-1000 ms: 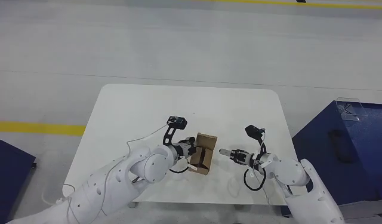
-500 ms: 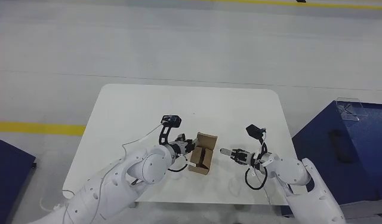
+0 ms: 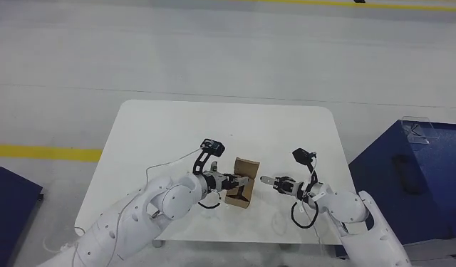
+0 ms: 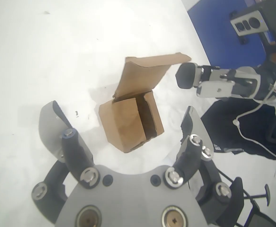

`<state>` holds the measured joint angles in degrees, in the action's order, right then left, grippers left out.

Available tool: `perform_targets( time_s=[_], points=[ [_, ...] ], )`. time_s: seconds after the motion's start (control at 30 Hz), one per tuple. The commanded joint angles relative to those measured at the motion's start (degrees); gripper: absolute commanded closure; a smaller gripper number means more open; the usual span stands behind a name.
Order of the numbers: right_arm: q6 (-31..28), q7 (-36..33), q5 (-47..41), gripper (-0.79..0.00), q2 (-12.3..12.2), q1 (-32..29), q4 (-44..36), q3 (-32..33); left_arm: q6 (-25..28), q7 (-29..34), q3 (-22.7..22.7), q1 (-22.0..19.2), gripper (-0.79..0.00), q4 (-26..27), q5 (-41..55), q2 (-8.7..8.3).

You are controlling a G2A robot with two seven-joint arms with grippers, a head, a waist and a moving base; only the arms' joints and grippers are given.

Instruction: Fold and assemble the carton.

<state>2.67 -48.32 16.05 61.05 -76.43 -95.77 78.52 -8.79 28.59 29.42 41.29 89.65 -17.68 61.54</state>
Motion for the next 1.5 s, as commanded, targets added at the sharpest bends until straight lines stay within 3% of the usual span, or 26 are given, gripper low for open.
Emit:
perform_targets(
  time_s=[0.0, 0.23, 0.33, 0.5, 0.63, 0.73, 1.13, 1.17, 1.3, 1.47],
  points=[
    [0.0, 0.0, 0.1, -0.785, 0.0, 0.0, 0.0, 0.0, -0.9, -0.2, 0.0, 0.0, -0.785, 0.0, 0.0, 0.01],
    [-0.1, 0.3, 0.1, -0.785, 0.0, -0.1, 0.0, 0.0, -0.9, -0.2, 0.0, 0.0, -0.785, 0.0, 0.0, 0.01],
    [0.0, 1.2, -0.1, -0.785, 0.0, -0.4, 0.4, 0.2, 0.4, -3.3, 1.5, 0.4, -0.785, -1.2, -2.7, -0.26],
    [0.1, 1.4, -2.8, -0.785, -0.2, -0.5, 0.4, 2.6, 13.3, -6.5, 4.5, 0.0, -0.785, -3.2, -8.6, -1.04],
    [0.2, 1.0, -3.3, -0.785, -0.5, -0.9, 0.0, 4.3, 22.6, -4.8, 3.9, -2.0, -0.785, -7.0, -12.2, -0.49],
    [0.3, 0.9, -3.7, -0.785, -0.7, -1.3, 0.2, 5.5, 29.2, -4.7, 3.1, -3.9, -0.785, -11.6, -11.5, 0.69],
    [0.3, 1.7, -5.9, -0.785, -1.2, -2.4, 0.4, 8.9, 33.3, -5.6, -3.7, -11.1, -0.785, -25.9, -10.0, 9.11],
    [0.3, 1.9, -5.8, -0.785, -1.3, -2.6, 0.2, 8.9, 33.9, -5.7, -3.9, -11.4, -0.767, -27.0, -9.7, 9.63],
    [0.2, 2.3, -5.7, -0.785, -1.3, -3.2, -0.2, 8.8, 36.1, -5.2, -4.3, -12.4, -0.539, -30.5, -8.8, 11.30],
    [0.2, 2.6, -5.8, -0.785, -1.4, -3.4, -0.3, 8.6, 38.3, -4.5, -4.4, -12.9, -0.474, -33.0, -9.2, 12.61]
  ],
)
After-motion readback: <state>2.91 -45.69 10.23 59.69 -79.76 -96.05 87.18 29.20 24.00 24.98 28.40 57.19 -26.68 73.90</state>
